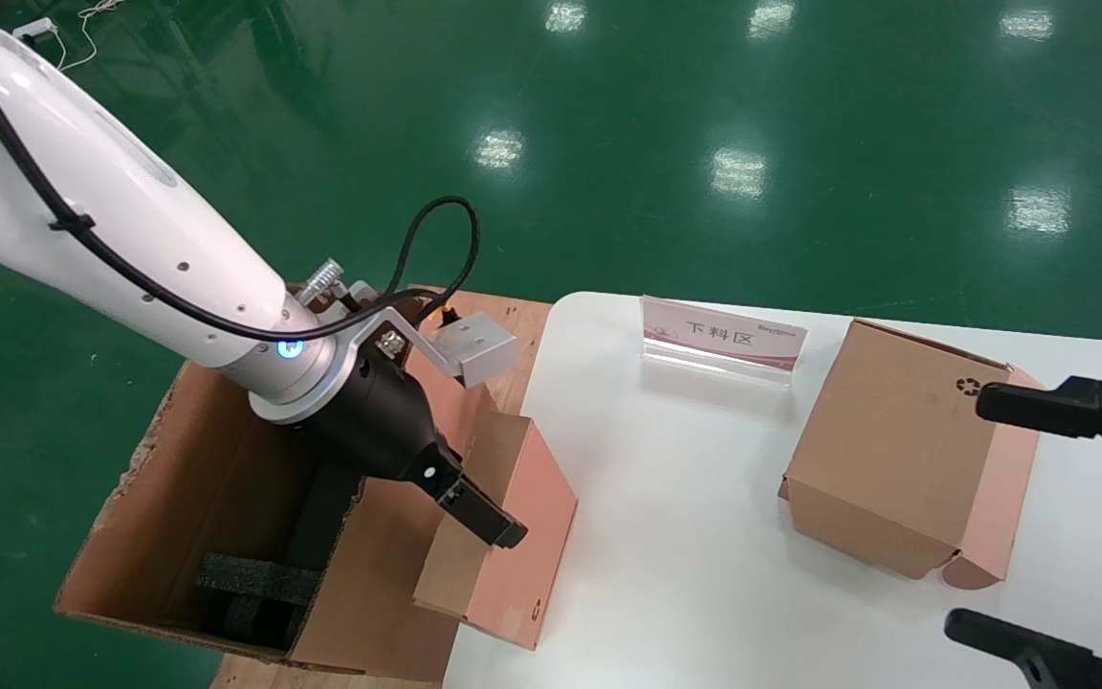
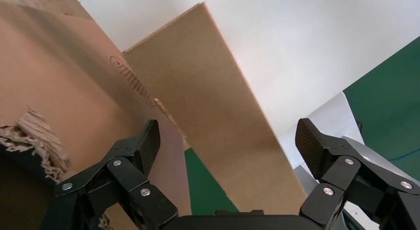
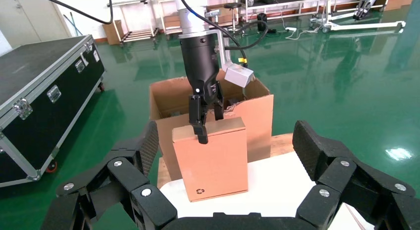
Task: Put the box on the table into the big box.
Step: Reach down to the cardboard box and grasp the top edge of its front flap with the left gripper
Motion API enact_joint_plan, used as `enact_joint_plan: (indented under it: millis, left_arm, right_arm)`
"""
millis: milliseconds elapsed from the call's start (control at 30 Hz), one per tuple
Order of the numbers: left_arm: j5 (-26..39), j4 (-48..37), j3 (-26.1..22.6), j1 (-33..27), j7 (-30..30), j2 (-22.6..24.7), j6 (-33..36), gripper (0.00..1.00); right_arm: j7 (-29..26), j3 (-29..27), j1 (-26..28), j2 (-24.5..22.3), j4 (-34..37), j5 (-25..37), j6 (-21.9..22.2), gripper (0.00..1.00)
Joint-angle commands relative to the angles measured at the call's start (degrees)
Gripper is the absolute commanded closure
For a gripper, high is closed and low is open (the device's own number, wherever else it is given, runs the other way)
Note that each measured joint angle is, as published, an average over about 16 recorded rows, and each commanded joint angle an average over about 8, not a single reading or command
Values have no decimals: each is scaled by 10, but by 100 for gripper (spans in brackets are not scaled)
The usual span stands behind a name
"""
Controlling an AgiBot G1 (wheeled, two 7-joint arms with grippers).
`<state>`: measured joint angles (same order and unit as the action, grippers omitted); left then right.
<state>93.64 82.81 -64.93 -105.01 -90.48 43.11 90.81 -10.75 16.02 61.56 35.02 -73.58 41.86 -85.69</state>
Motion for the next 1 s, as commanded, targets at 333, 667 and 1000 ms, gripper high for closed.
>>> enact_joint_plan:
  millis: [333, 667, 1000]
  left_arm:
    - [8, 0, -15, 9, -10, 9, -2, 3]
    - [12, -1, -20, 13, -13, 11, -2, 100]
    - [13, -1, -22, 15, -14, 12, -2, 100]
  right_arm:
    - [0, 0, 0, 0, 0, 0, 0, 0]
    - [0, 0, 0, 0, 0, 0, 0, 100]
    - [0, 0, 0, 0, 0, 0, 0, 100]
